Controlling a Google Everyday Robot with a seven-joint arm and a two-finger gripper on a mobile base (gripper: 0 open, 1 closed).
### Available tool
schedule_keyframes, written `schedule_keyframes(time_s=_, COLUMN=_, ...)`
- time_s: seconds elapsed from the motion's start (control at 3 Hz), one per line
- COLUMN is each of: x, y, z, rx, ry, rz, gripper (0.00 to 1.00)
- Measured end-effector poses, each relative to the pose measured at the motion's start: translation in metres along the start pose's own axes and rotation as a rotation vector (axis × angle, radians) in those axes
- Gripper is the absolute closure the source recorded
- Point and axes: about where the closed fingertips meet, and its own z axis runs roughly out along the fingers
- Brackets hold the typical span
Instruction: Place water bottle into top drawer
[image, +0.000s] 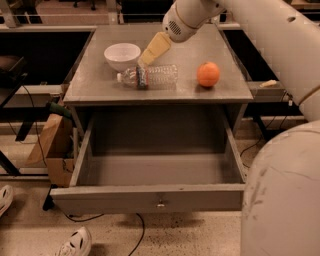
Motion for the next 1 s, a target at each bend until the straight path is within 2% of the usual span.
schedule_keyframes(time_s=0.67, x=0.001, y=-0.001, z=0.037, rx=0.079, ry=0.009, rz=0.004, gripper=0.0)
schedule_keyframes(time_s=1.0, x=0.013, y=0.008, z=0.061, rx=0.087, ry=0.013, rz=0.005, gripper=0.0)
